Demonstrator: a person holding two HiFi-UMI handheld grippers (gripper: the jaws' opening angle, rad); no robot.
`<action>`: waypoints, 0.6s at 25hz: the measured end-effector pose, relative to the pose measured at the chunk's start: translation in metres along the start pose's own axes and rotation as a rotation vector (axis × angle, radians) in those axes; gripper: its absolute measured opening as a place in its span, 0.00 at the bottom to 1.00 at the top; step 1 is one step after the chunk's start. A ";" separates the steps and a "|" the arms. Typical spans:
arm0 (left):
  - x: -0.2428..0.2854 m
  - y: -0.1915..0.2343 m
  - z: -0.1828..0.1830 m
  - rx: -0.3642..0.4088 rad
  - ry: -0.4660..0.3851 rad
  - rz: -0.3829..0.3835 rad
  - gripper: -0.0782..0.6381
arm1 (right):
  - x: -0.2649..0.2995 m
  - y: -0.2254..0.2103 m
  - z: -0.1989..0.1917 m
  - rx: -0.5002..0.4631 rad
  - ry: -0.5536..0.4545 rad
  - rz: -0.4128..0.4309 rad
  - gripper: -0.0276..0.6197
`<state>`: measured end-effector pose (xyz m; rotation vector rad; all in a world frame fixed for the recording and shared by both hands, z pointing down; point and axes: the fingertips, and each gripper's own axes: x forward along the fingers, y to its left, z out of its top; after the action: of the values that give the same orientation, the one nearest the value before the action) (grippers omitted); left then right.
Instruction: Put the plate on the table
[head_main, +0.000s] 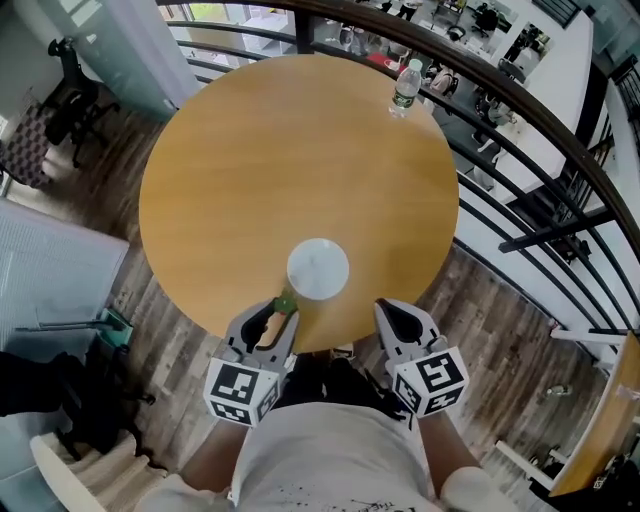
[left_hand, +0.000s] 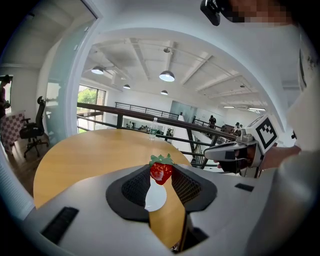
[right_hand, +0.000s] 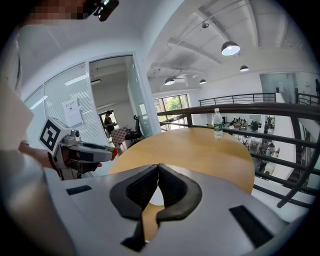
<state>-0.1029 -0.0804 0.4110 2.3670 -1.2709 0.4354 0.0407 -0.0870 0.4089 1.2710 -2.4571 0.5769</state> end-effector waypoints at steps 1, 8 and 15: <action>0.003 0.001 -0.001 0.001 0.004 -0.002 0.32 | 0.002 -0.001 0.000 0.000 0.000 -0.001 0.08; 0.031 0.008 -0.012 0.011 0.038 -0.020 0.32 | 0.021 -0.015 -0.010 0.019 0.028 -0.002 0.08; 0.056 0.014 -0.026 0.052 0.076 -0.036 0.32 | 0.039 -0.021 -0.018 0.022 0.046 -0.001 0.08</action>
<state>-0.0862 -0.1144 0.4619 2.3883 -1.1946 0.5485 0.0378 -0.1169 0.4466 1.2531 -2.4185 0.6275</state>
